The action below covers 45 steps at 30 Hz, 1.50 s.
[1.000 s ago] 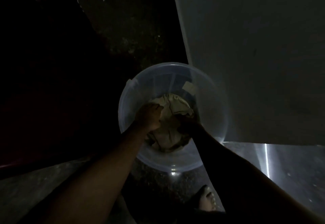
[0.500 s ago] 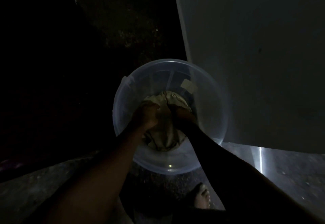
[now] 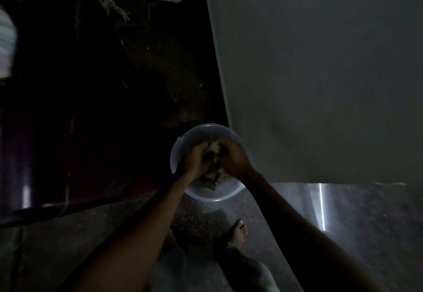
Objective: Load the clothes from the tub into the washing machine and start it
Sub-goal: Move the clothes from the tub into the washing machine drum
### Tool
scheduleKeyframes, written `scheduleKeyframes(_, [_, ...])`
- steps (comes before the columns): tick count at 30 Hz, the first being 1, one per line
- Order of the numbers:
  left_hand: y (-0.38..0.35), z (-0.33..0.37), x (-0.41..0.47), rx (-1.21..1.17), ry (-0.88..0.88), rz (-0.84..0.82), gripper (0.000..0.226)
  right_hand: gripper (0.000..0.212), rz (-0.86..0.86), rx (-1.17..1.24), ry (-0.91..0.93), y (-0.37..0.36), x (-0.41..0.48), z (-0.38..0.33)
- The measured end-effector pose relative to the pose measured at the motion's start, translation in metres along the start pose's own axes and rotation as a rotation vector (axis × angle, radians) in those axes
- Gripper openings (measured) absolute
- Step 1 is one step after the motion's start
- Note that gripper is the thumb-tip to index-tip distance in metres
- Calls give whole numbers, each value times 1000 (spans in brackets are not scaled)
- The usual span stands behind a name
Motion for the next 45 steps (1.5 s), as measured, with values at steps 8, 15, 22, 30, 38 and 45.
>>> scheduleKeyframes(8, [101,135,-90,-151,-156,114,11,17,157,143,55,94,-75,-103])
scheduleKeyframes(15, [158,201,-129,-269,-278,131,13,79,204,58,-8,109,-116,-120])
scheduleKeyframes(22, [199,232,-153,-688,-260,61,28,40,146,189,-26,112,-98,-141])
scheduleKeyframes(30, [240,154,-149,-157,-2,508,47,16,236,33,106,164,-79,-178])
scheduleKeyframes(38, [209,192,-149,-2,-398,112,114,16,174,-166,332,178,-57,-275])
scheduleKeyframes(45, [230,229,-151,-437,-330,449,41,40,162,290,331,211,-82,-275])
Point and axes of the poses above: each hand's wrist, its own x-axis towards the middle knuckle, its own y-axis out of the back of the hand, z = x × y, the point moved 1 cm from there along x, towards the middle knuckle, and after that the axes turned 2 degrees about -x, right-handed, at the moved point
